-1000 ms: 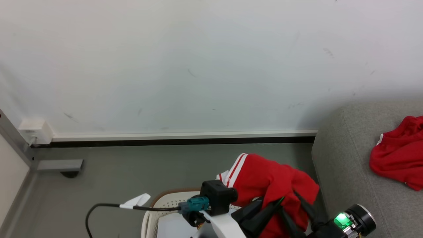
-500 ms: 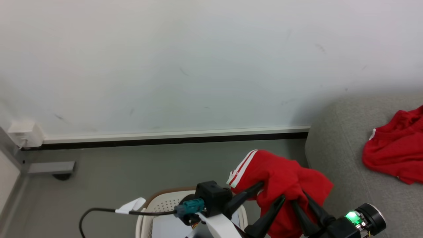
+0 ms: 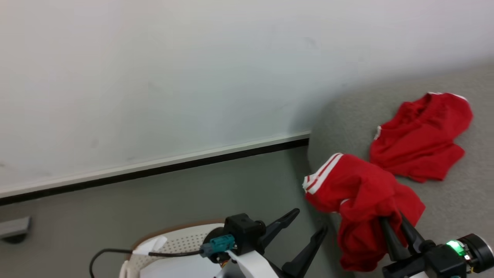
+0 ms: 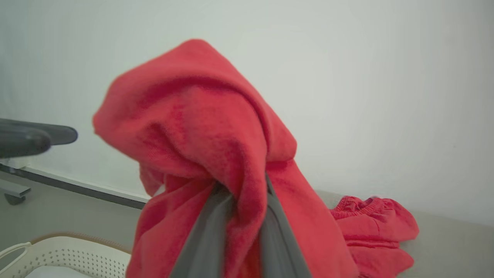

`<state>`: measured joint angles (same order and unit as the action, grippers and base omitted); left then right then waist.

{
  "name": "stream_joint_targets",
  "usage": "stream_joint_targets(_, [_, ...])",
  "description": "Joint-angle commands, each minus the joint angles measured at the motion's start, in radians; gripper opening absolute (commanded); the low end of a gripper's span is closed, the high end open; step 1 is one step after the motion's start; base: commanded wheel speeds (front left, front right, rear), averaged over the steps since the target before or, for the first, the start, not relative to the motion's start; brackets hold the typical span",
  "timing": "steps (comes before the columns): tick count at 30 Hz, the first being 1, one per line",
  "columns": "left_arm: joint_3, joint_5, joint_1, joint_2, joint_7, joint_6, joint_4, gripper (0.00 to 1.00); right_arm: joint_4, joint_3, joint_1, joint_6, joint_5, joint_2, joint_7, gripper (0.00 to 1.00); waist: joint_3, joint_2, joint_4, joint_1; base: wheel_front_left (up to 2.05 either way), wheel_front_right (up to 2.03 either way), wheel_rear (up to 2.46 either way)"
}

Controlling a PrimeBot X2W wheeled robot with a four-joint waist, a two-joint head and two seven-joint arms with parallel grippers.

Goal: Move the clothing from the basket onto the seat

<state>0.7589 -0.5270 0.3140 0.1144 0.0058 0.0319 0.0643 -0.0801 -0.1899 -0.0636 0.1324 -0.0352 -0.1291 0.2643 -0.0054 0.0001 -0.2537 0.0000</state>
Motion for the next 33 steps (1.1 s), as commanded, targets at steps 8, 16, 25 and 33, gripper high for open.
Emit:
stream_joint_targets(8, [0.003,0.002,0.018,-0.003,-0.024,0.002,0.028,1.00,0.036,0.077,0.039,-0.003,0.006,-0.014,0.000,0.00,0.024,-0.0001,-0.156,0.0000,0.00,0.00,0.00])
stream_joint_targets(16, [0.011,-0.001,0.024,-0.007,-0.035,-0.001,0.041,1.00,0.059,0.131,0.057,-0.003,-0.015,-0.004,0.000,0.00,0.036,-0.0001,-0.187,0.0000,0.00,0.00,0.00])
stream_joint_targets(25, [0.008,0.020,0.064,0.020,-0.006,-0.008,0.027,1.00,0.078,0.217,-0.055,-0.003,-0.027,-0.024,0.000,0.00,0.140,-0.0001,-0.139,0.0000,0.00,0.00,0.00])
stream_joint_targets(33, [-0.018,0.070,0.187,0.072,0.024,-0.005,0.005,1.00,-0.044,0.320,-0.355,-0.003,-0.056,-0.083,0.000,0.00,0.347,-0.0001,-0.060,0.0000,0.00,0.00,0.00])
